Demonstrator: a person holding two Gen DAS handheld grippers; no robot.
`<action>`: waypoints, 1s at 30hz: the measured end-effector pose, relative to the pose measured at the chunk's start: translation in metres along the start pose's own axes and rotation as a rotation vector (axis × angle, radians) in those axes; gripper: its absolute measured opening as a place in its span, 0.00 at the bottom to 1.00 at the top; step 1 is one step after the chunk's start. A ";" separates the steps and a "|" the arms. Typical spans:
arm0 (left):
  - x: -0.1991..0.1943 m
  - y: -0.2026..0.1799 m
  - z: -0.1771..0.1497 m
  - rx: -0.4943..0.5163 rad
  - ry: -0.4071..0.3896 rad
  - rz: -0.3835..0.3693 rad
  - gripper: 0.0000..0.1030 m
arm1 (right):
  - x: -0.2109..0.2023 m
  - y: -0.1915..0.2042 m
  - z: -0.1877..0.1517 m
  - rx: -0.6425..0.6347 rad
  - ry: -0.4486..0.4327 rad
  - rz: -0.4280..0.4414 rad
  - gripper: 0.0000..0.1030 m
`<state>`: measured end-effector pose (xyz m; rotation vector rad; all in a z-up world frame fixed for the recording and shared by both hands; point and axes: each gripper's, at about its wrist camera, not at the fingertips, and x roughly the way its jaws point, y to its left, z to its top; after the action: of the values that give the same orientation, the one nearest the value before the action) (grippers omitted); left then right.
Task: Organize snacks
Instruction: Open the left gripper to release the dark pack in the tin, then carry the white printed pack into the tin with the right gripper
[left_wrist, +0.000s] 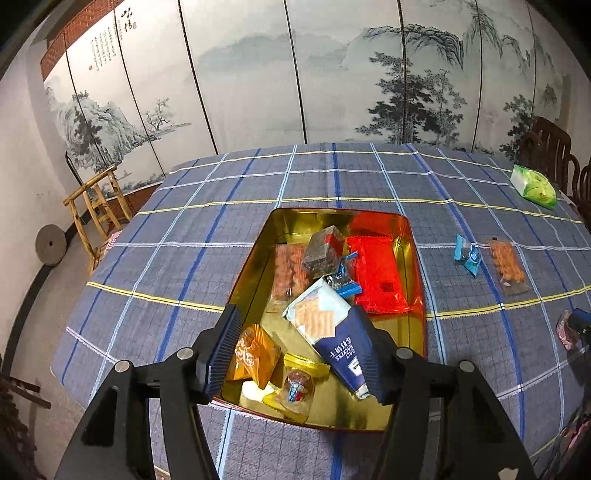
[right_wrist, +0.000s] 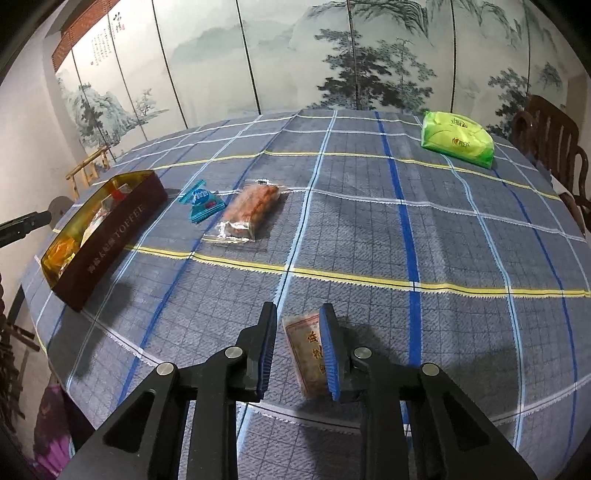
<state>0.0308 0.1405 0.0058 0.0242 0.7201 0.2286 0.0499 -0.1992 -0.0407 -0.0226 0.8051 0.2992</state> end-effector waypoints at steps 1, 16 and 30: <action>0.000 0.000 0.000 -0.001 0.000 -0.002 0.55 | 0.000 0.001 0.000 -0.001 0.002 -0.003 0.23; -0.004 -0.012 -0.002 0.019 0.011 -0.035 0.58 | 0.008 -0.001 -0.004 -0.097 0.049 -0.012 0.53; -0.040 0.013 -0.009 -0.015 -0.042 -0.011 0.66 | -0.022 0.053 0.035 -0.162 -0.015 0.117 0.29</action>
<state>-0.0065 0.1439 0.0263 0.0111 0.6770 0.2222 0.0455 -0.1491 0.0045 -0.1250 0.7669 0.4737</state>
